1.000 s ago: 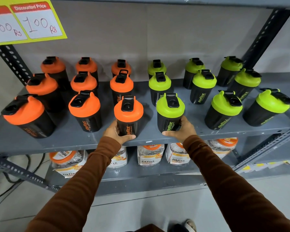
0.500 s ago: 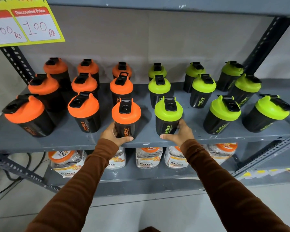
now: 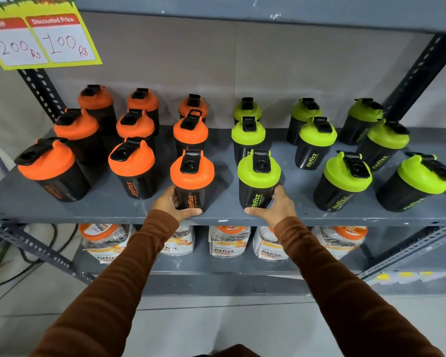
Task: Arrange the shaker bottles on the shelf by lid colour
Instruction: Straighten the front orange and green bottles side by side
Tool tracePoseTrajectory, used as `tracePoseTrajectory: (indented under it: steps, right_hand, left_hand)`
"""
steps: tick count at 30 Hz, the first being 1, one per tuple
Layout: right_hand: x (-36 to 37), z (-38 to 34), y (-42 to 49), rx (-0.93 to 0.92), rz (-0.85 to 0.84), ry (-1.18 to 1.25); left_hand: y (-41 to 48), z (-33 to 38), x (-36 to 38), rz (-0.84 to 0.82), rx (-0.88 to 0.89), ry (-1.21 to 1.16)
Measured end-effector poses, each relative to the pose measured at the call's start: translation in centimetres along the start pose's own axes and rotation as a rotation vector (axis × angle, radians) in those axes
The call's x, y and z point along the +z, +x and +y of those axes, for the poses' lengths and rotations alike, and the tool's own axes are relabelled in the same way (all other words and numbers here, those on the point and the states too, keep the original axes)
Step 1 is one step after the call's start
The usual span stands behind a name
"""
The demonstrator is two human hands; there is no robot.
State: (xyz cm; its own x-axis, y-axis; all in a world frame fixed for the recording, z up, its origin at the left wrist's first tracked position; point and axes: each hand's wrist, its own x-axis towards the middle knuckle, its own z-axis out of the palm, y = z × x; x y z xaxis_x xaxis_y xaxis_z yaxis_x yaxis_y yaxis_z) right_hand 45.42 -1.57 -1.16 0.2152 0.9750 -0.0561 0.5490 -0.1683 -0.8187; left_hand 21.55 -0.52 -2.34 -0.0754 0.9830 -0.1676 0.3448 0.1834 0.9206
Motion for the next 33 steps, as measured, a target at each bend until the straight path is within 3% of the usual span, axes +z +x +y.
tracePoseTrajectory:
  steps: [33]
  right_hand:
    - [0.22, 0.46, 0.25, -0.003, -0.016, 0.031]
  left_hand:
    - [0.2, 0.06, 0.2, -0.007, 0.034, 0.02]
